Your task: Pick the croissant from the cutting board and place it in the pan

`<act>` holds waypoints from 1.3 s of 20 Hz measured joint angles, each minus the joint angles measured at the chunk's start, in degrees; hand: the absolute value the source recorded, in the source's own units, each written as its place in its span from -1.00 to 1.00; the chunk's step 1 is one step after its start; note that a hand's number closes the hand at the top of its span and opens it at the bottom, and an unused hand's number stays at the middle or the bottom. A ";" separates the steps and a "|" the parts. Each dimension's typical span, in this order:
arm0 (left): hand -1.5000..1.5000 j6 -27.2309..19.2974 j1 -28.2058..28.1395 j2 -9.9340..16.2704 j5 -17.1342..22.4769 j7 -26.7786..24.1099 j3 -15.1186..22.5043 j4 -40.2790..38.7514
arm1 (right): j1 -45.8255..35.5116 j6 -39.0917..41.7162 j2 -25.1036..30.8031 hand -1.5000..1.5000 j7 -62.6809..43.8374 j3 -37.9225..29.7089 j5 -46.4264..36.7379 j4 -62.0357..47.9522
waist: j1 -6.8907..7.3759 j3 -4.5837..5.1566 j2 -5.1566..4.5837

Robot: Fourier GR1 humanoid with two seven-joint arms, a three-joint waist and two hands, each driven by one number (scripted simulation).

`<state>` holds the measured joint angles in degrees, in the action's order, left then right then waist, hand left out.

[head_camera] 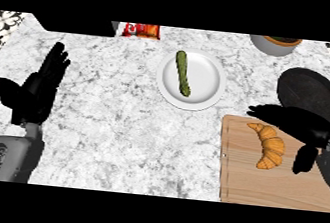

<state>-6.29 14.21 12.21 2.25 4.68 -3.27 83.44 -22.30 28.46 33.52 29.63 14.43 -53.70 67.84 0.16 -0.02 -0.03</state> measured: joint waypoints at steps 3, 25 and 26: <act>0.00 0.47 -0.12 -0.25 -0.35 0.17 -0.17 0.40 | -0.79 -0.80 -1.99 -1.00 0.03 -0.14 -2.65 -1.79 | 0.03 0.02 0.01; 0.00 2.96 -1.02 -0.98 -1.16 0.28 -2.24 1.03 | -1.69 -9.16 -7.16 1.00 10.00 -0.20 -15.29 -12.13 | 0.11 0.32 0.31; 0.00 2.52 -0.61 -1.04 -1.37 1.07 -2.31 1.55 | -1.79 -8.71 -7.13 1.00 10.40 -0.35 -15.48 -11.87 | 0.11 0.29 0.30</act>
<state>-3.77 13.60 11.17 0.88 5.74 -5.58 84.99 -24.09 19.75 26.39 40.03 14.08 -69.18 55.97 0.26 0.27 0.27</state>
